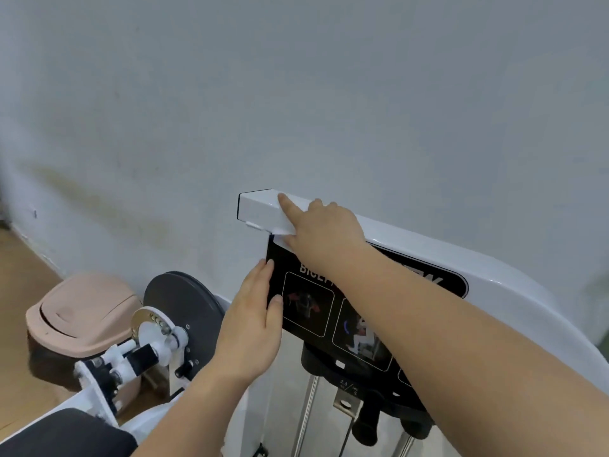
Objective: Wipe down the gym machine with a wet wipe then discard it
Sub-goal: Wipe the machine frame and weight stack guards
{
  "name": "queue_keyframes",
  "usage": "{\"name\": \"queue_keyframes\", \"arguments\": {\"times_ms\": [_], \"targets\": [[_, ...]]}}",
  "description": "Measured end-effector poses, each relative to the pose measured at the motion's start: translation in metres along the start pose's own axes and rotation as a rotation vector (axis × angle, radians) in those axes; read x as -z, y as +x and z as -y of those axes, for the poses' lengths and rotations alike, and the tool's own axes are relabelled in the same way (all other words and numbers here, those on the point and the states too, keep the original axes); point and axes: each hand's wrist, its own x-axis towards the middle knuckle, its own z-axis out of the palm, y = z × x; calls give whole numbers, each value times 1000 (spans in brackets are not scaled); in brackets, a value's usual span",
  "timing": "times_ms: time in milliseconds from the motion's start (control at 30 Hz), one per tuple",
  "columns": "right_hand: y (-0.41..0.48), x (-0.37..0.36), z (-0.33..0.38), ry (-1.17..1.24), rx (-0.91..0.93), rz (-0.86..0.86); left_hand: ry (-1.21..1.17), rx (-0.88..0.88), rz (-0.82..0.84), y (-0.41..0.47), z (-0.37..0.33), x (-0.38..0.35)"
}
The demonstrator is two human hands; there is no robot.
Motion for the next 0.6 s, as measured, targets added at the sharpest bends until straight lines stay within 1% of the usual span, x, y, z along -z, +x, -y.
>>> {"name": "queue_keyframes", "arguments": {"times_ms": [67, 167, 267, 433, 600], "targets": [[-23, 4, -21, 64, -46, 38, 5, -49, -16, 3, -14, 0], [-59, 4, -50, 91, -97, 70, 34, -125, -16, 6, -34, -2], [-82, 2, -68, 151, -136, 81, 34, -157, -2, 8, -48, -4], [-56, 9, -63, 221, -113, 134, 57, -164, 5, 5, -66, -8], [-48, 24, -68, 256, -28, 212, 41, -174, -59, 0, -82, -20]]}}
